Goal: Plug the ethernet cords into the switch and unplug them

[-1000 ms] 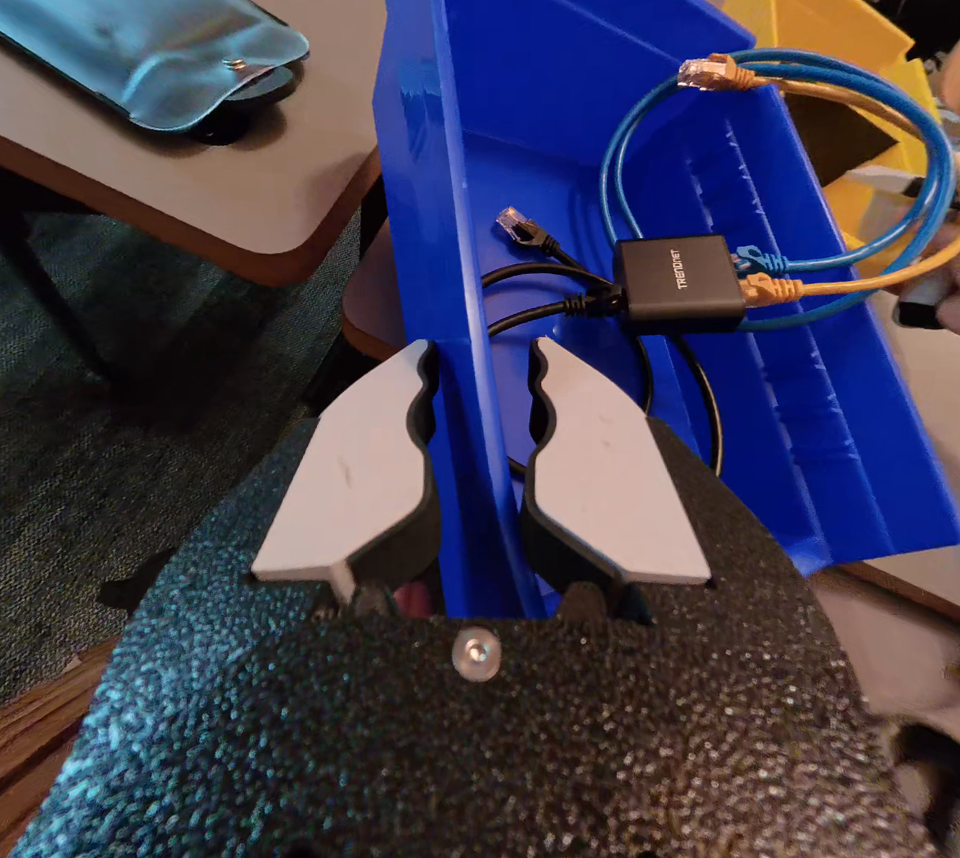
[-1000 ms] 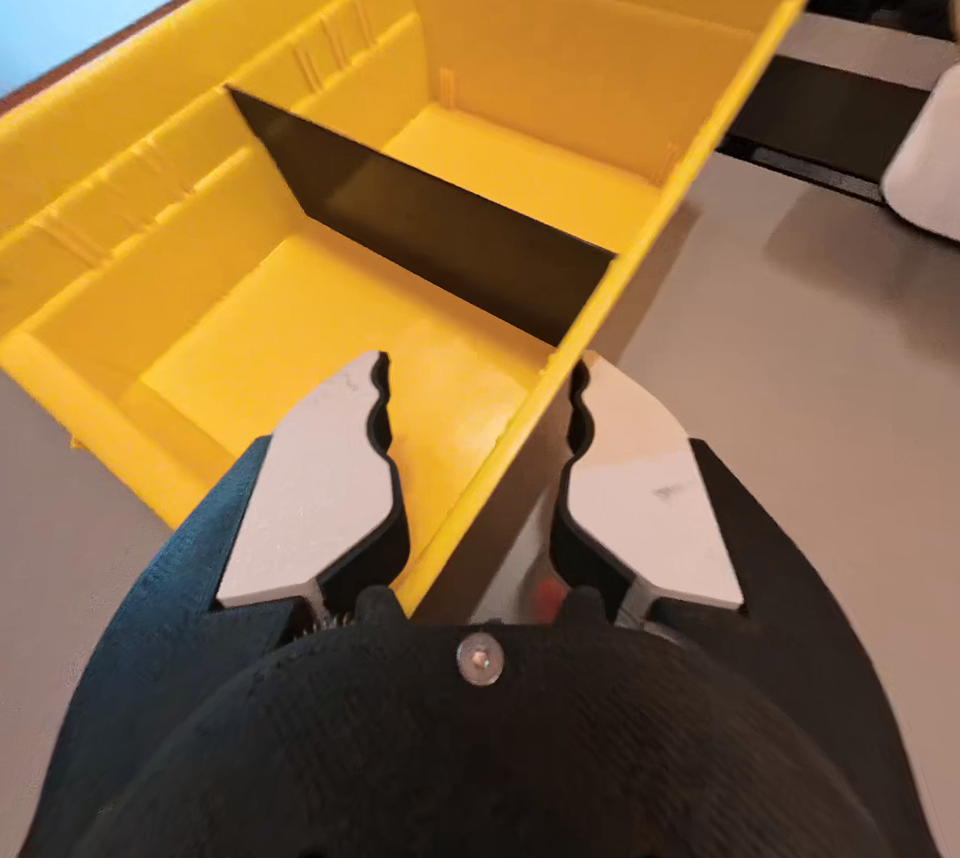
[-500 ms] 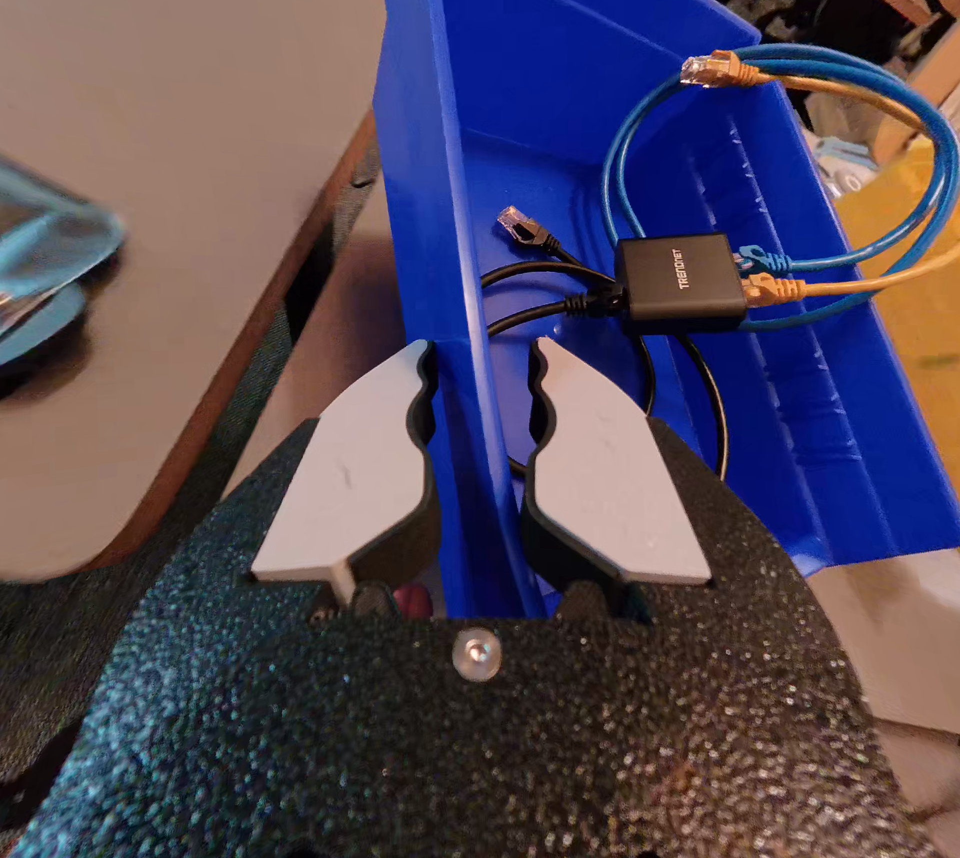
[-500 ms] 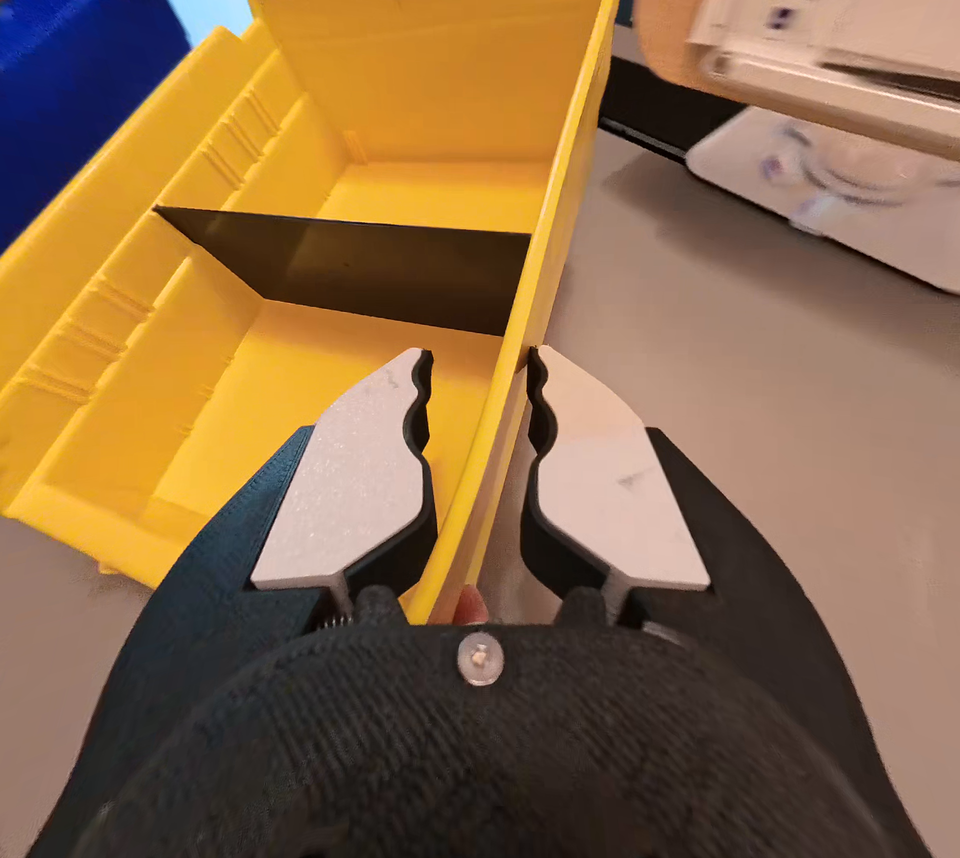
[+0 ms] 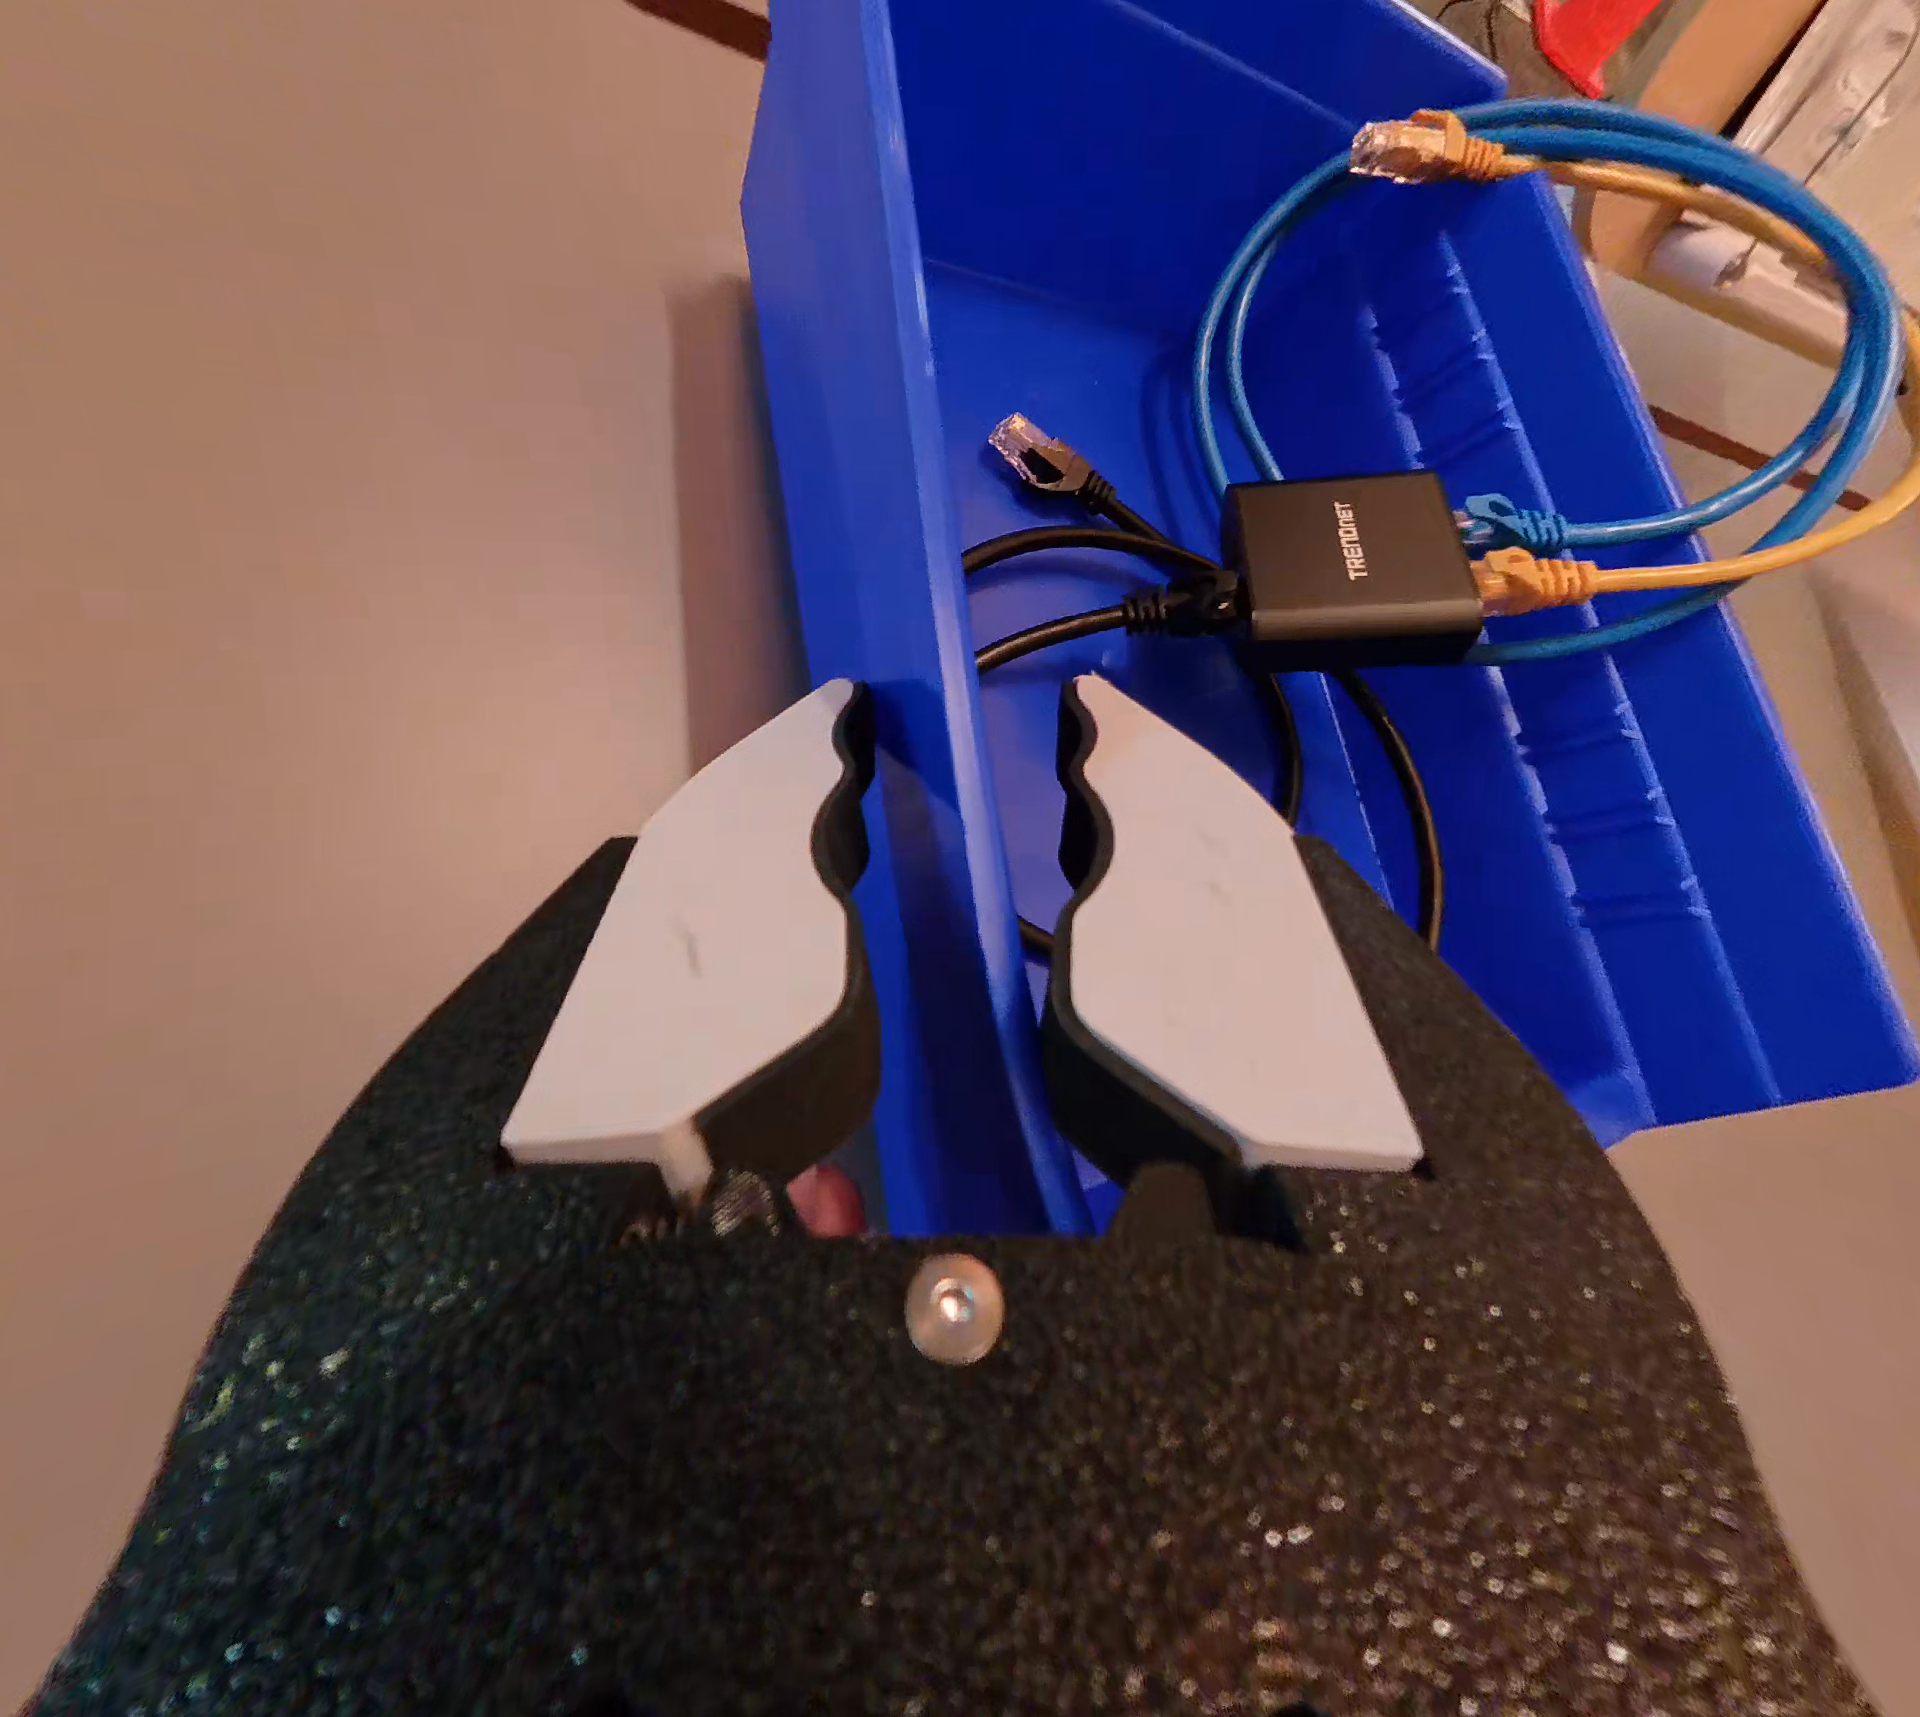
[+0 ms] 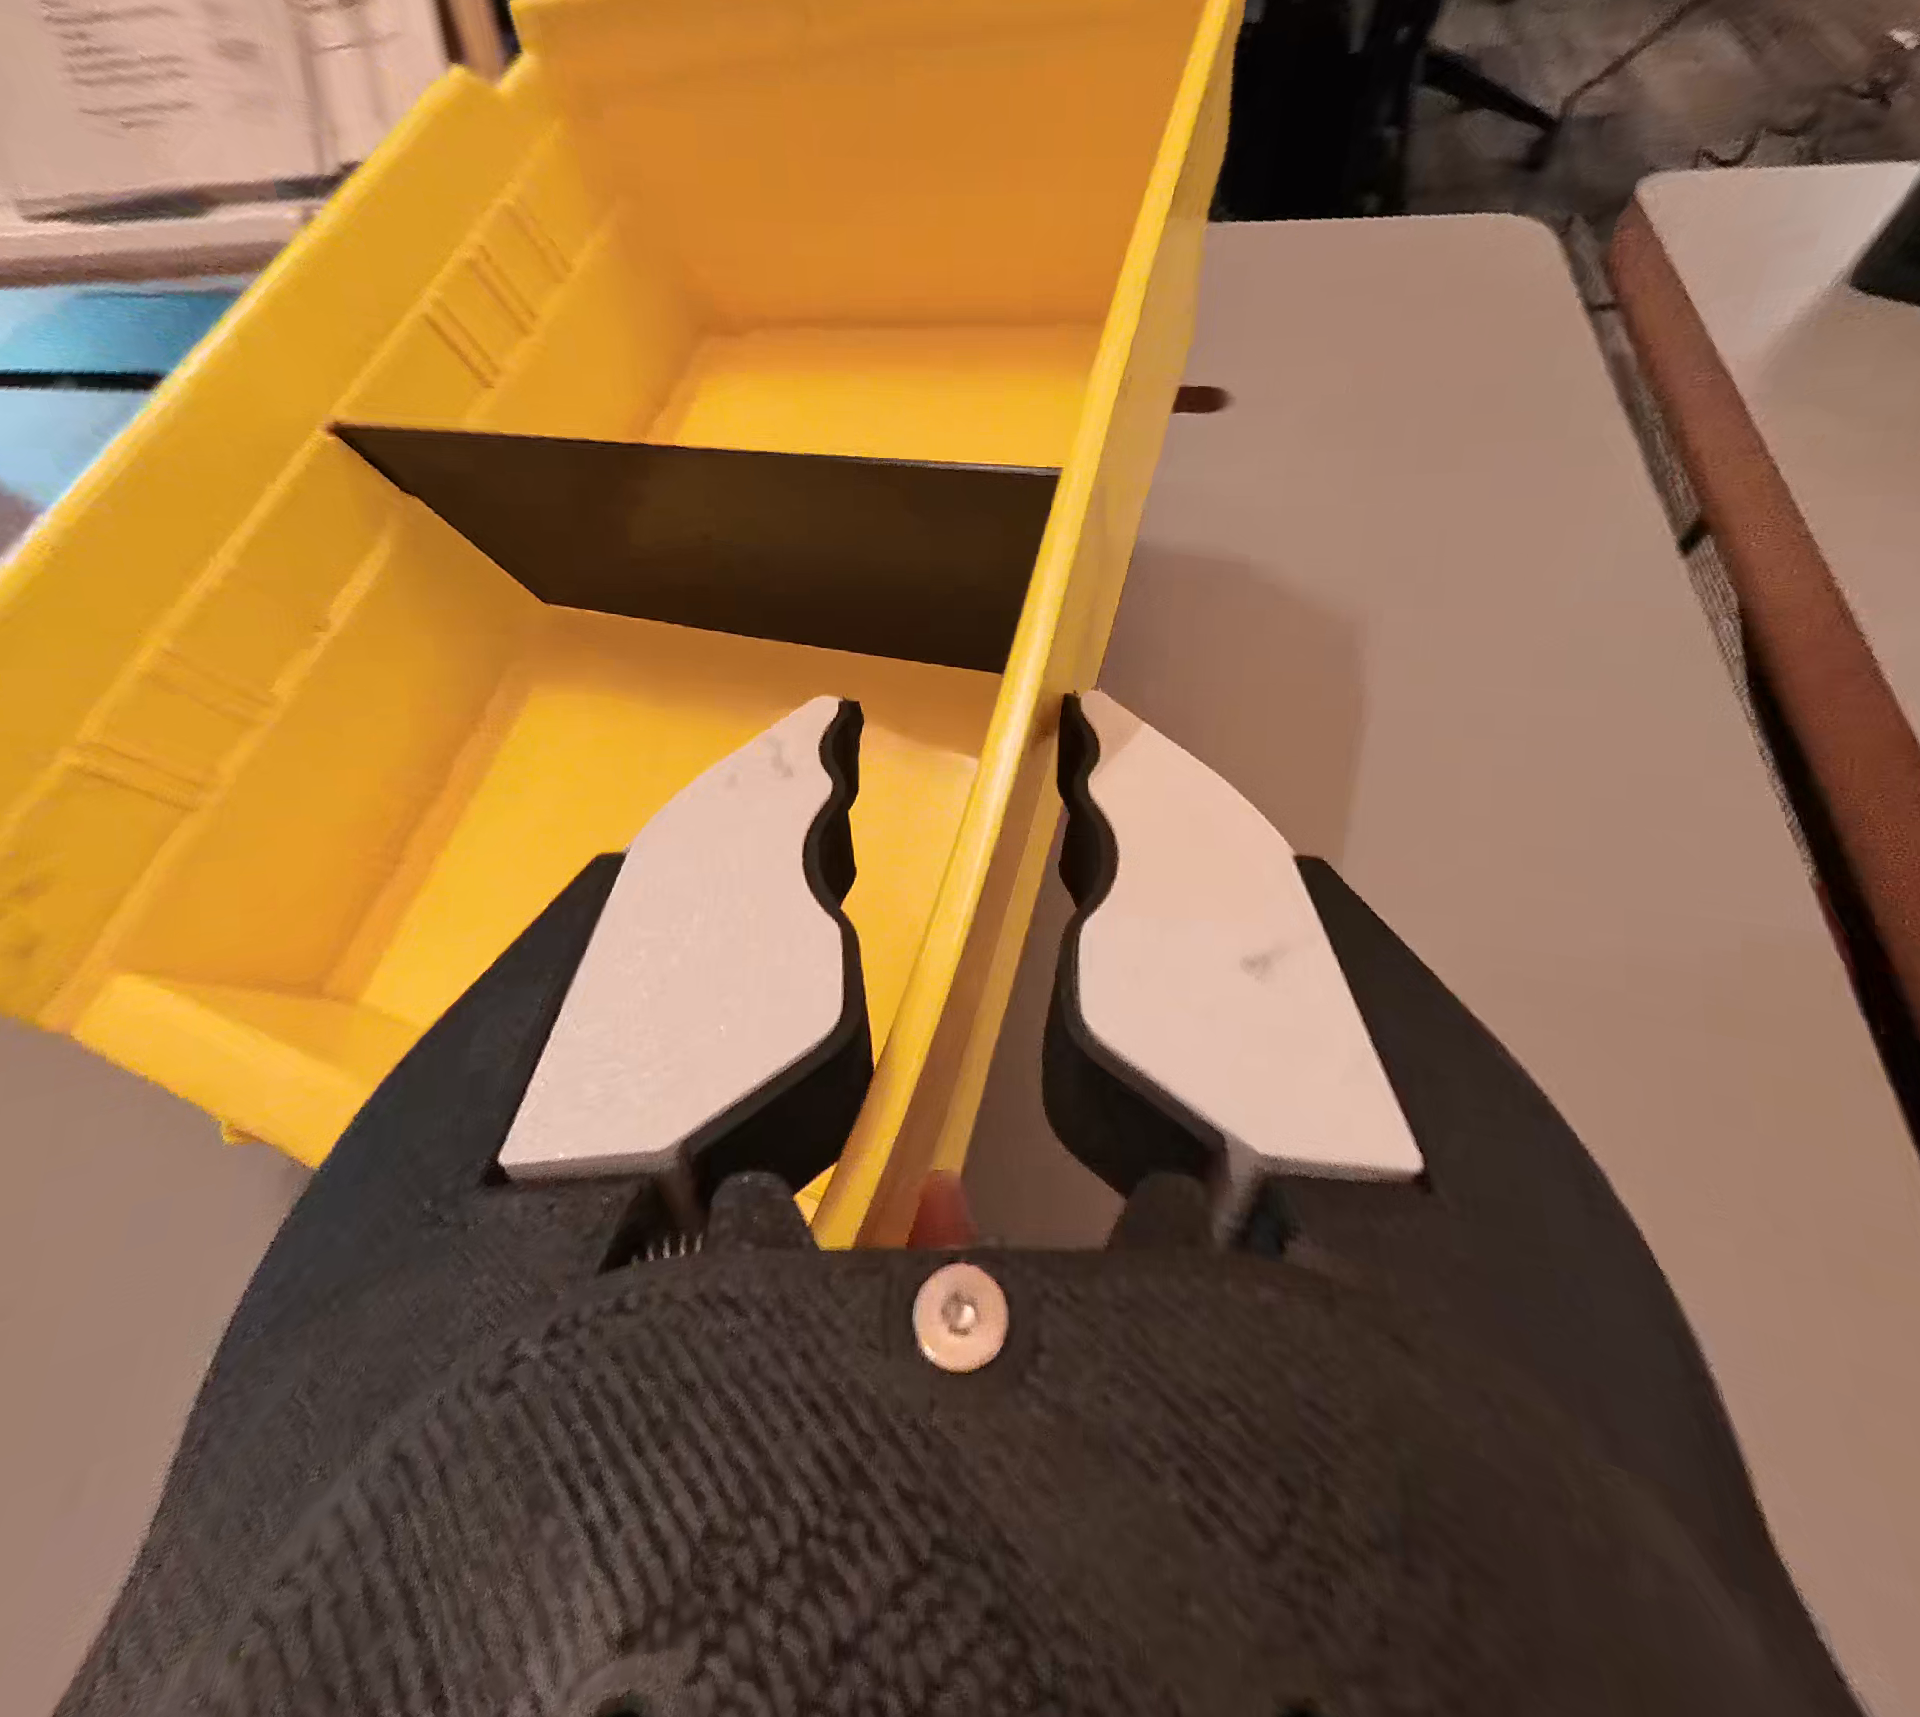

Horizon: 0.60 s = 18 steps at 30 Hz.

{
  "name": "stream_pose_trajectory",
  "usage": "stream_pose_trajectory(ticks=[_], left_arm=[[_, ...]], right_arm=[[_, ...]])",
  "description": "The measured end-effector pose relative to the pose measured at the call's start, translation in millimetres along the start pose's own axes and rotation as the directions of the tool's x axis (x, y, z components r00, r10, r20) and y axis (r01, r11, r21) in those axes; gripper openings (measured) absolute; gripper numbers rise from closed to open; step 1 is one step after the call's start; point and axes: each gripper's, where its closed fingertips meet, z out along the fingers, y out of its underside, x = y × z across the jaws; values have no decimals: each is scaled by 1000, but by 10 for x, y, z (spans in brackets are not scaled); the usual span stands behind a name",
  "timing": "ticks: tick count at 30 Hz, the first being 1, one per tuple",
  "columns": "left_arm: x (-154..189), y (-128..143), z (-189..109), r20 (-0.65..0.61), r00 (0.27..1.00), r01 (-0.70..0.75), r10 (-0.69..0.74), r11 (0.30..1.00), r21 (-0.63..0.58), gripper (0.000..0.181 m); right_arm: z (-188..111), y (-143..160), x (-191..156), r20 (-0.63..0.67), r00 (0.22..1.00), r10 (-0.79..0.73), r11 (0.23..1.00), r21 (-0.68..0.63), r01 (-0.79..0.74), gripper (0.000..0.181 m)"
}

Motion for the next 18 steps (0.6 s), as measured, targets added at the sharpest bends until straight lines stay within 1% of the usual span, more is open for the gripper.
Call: stream_pose_trajectory(ticks=[1, 5, 9, 13, 18], left_arm=[[13, -49, 76, -4, 1000, -7, 7, 1000, 0, 34], [-4, -141, 304, 3, 999, -36, 36, 999, -14, 34], [-35, -133, 423, -13, 998, -60, 60, 998, -21, 34], [-14, -144, 442, -45, 995, -85, 85, 996, -2, 40], [2, -172, 445, -24, 979, -203, 203, 979, 18, 42]], right_arm=[[30, 13, 92, -8, 1000, 13, 1000, -5, -13, 37], [200, 63, 327, -21, 998, 58, 998, -8, -58, 37], [400, 103, 409, -8, 995, 101, 994, -31, -102, 38], [522, 198, 399, -8, 993, 114, 989, -96, -114, 39], [534, 239, 410, -21, 999, 43, 987, -153, -46, 40]])
